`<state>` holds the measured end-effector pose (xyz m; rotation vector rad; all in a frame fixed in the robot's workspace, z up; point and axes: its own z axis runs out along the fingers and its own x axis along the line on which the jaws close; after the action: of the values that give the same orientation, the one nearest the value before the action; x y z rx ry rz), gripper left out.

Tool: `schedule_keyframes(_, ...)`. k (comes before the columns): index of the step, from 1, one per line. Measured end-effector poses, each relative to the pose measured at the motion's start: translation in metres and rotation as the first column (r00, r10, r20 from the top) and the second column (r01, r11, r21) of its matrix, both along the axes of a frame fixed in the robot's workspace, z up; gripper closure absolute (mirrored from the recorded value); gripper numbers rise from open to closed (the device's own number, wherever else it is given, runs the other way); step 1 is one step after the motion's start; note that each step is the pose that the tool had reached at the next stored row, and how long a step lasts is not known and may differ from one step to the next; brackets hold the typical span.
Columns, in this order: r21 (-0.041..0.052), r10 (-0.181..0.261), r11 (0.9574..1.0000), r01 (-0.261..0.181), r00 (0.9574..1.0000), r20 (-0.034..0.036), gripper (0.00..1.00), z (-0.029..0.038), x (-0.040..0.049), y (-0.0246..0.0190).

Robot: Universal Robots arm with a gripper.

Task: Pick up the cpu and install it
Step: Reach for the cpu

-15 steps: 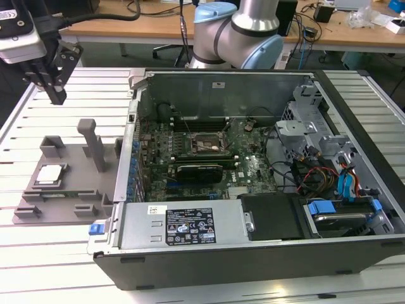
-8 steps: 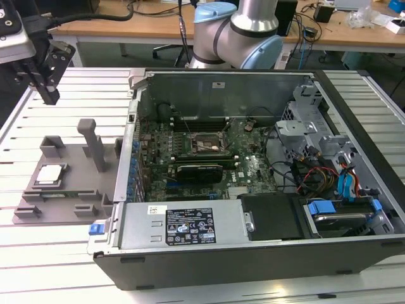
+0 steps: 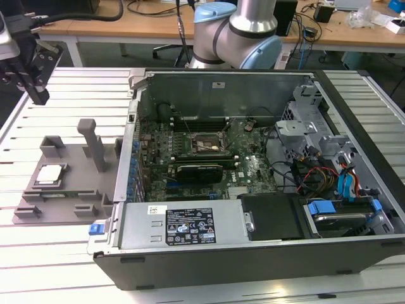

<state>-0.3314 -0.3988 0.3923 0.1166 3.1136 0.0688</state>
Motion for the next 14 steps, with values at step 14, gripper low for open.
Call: schedule_keyframes(14, 0.0000, 0.000, 1.0000, 0.000, 1.0000, 0.0000, 0.89, -0.0004, -0.0320, 0.0000)
